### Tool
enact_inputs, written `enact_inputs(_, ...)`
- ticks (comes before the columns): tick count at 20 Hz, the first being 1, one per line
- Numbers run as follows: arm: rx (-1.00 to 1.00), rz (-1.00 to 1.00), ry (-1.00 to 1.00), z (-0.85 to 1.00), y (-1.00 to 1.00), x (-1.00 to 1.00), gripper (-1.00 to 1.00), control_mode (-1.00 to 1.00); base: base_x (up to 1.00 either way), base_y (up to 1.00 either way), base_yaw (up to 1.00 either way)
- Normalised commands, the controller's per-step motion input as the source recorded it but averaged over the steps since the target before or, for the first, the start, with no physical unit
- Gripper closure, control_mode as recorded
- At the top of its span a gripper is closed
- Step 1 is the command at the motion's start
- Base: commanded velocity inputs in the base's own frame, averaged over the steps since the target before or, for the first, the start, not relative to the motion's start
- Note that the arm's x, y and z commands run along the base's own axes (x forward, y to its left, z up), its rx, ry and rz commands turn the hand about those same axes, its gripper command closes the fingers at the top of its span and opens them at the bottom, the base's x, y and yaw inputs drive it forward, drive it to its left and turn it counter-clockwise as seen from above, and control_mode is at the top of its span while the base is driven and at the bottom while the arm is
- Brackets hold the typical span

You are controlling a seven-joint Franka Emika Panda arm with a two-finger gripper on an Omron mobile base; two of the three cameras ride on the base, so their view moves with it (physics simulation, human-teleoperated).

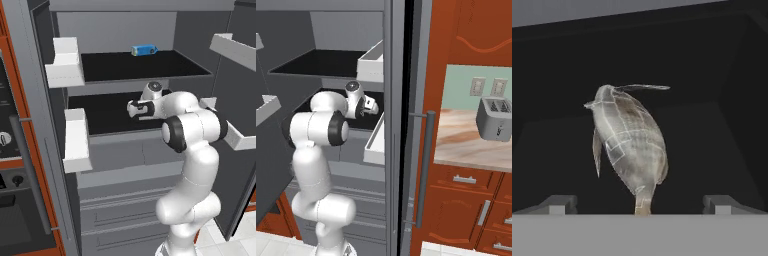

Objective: Take the fish out of the fridge, briefly rinse it in the sink, and place it on the tray next to the sink.

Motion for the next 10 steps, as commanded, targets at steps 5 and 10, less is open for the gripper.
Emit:
enact_inputs(5, 0.00, 0.00, 0.00, -0.17, 0.00, 0.52, -1.00, -1.00, 0.00, 0.00, 0.00)
enact_inputs(10, 0.00, 0.00, 0.00, -0.32, 0.02, 0.22, 1.00, -1.00, 0.00, 0.00, 0.00)
